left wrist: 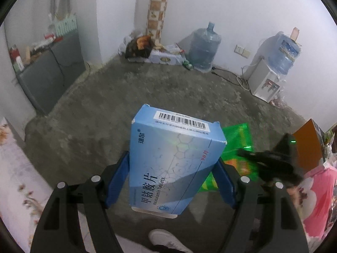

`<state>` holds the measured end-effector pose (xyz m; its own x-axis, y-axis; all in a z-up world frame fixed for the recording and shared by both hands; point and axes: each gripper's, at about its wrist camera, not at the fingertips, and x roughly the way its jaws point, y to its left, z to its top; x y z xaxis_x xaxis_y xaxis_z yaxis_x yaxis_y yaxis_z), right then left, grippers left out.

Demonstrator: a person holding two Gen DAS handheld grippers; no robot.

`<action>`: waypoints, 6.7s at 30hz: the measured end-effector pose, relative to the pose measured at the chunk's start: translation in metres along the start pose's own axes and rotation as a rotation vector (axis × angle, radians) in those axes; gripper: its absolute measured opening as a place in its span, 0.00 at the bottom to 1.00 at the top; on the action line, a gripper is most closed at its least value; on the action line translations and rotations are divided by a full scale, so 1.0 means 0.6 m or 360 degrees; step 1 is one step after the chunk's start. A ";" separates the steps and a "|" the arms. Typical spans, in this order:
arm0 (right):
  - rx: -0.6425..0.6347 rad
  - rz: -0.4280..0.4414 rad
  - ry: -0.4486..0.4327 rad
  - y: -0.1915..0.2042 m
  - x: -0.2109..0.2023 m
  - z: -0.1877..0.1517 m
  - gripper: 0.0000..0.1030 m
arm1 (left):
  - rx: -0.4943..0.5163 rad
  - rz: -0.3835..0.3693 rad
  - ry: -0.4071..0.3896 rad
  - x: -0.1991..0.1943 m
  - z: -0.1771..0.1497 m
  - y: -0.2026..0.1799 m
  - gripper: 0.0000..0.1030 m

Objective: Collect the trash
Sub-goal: 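Carry the box and green items to the blue wastebasket and open both grippers over it, then move both grippers back to the table toward the pink bag and white bottle, then grasp the pink chip bag with the left gripper while the right grasps the white bottle, then lift the pink bag with the left gripper while the right lifts the white bottle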

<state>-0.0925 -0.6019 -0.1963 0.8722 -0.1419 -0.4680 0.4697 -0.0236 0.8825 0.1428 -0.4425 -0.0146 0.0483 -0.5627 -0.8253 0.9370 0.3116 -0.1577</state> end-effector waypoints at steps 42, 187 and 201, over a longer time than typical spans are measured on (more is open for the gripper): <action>-0.0242 -0.0520 -0.0125 -0.006 -0.054 -0.063 0.61 | -0.0171 0.0049 0.0136 0.073 -0.008 -0.092 0.90; -0.3019 -0.0214 0.1523 0.481 0.307 -0.966 0.61 | -0.1195 0.0070 -0.0445 -0.444 -0.738 0.110 0.60; -0.2438 -0.0426 0.1332 0.424 0.191 -0.787 0.60 | -0.1487 0.0044 -0.0597 -0.451 -0.754 0.175 0.53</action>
<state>0.1909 -0.1570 -0.0471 0.3561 0.2198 -0.9082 -0.1362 0.9738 0.1823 0.0715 0.0886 -0.0530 0.3223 -0.7008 -0.6364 0.2946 0.7131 -0.6361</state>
